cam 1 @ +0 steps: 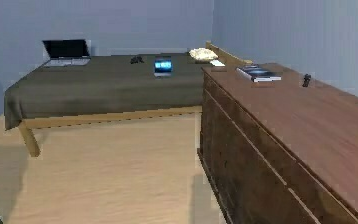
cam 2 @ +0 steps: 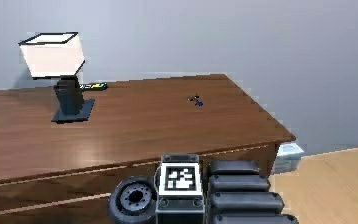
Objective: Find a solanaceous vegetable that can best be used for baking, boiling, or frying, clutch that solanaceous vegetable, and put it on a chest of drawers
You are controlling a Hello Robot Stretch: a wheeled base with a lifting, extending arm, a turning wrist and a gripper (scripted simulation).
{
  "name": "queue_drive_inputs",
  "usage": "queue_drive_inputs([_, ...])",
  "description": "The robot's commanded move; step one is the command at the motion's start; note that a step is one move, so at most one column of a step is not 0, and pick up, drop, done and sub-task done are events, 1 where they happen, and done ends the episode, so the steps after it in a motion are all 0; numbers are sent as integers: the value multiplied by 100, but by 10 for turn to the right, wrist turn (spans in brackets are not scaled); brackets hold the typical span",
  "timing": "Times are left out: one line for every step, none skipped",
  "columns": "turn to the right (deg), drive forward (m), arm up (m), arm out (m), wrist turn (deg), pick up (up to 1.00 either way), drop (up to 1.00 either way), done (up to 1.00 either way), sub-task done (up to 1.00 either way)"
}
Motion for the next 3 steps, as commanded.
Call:
queue_drive_inputs([0,45,0,0,0,0,0,0,0])
queue_drive_inputs([-270,0,0,0,0,0,0,0,0])
queue_drive_inputs([0,0,0,42,0,0,0,0,0])
